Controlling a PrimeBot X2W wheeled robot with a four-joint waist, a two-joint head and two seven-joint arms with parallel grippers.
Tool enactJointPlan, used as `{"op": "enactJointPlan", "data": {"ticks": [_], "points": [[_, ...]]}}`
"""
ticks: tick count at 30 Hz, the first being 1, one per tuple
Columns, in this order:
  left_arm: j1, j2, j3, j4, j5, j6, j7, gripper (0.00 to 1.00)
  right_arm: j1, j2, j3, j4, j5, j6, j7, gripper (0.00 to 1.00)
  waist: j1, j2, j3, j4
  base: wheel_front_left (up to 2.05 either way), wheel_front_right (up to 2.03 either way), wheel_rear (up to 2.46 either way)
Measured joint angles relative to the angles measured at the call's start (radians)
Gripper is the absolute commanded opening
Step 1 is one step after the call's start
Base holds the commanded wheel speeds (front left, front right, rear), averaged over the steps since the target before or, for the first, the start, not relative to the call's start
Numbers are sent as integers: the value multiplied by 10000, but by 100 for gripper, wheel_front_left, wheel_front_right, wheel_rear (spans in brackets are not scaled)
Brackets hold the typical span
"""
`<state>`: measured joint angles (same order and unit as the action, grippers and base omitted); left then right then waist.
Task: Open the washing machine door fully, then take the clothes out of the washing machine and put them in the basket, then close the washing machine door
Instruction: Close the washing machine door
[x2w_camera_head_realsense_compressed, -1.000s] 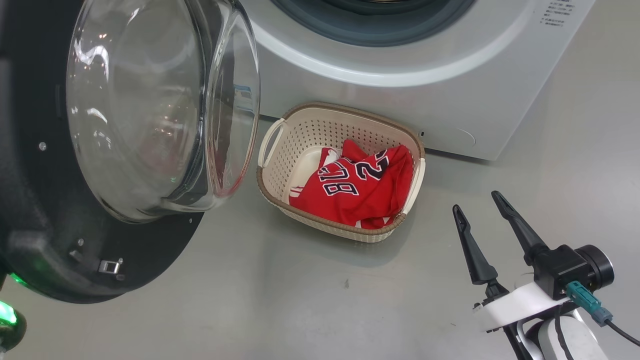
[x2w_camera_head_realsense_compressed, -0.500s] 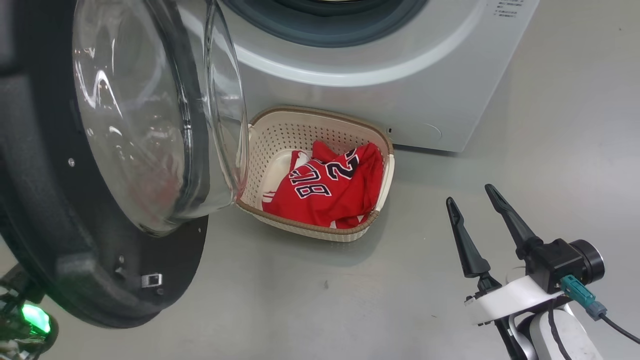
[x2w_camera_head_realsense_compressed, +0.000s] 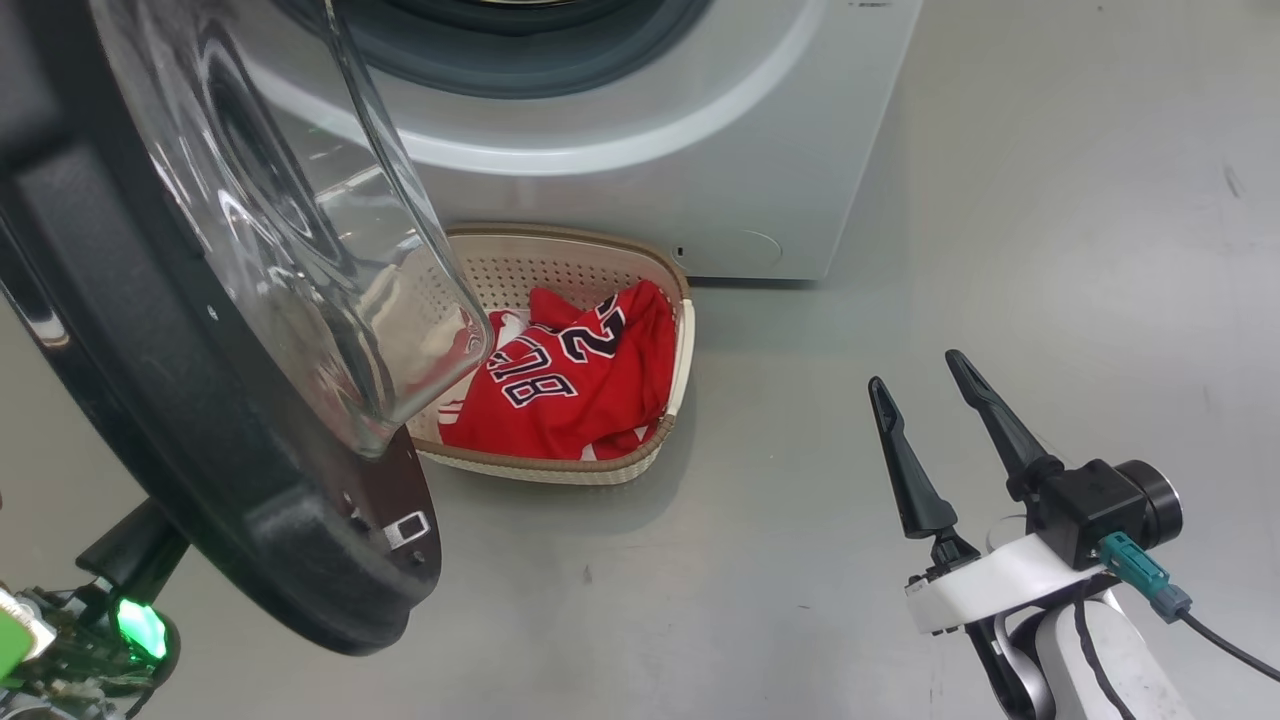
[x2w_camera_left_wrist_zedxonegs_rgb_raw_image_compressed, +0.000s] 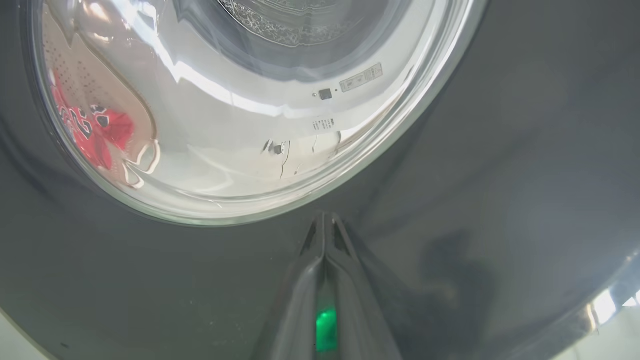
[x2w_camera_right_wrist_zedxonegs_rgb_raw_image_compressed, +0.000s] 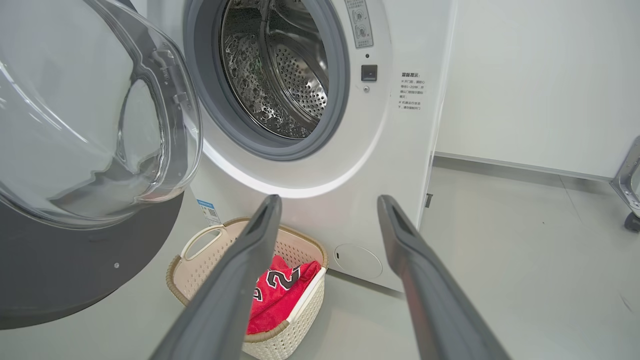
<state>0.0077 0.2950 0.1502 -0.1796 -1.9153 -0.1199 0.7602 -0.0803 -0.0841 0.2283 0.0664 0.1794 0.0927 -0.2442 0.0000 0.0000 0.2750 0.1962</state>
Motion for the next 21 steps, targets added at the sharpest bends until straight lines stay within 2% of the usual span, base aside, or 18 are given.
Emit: {"op": "enactJointPlan", "data": {"ticks": [21], "points": [[151, -587, -416, -370, 337, 0, -238, 0, -360, 234, 359, 40, 320, 12, -79, 100, 0, 0, -5, -2387, 0, 0, 0]]}}
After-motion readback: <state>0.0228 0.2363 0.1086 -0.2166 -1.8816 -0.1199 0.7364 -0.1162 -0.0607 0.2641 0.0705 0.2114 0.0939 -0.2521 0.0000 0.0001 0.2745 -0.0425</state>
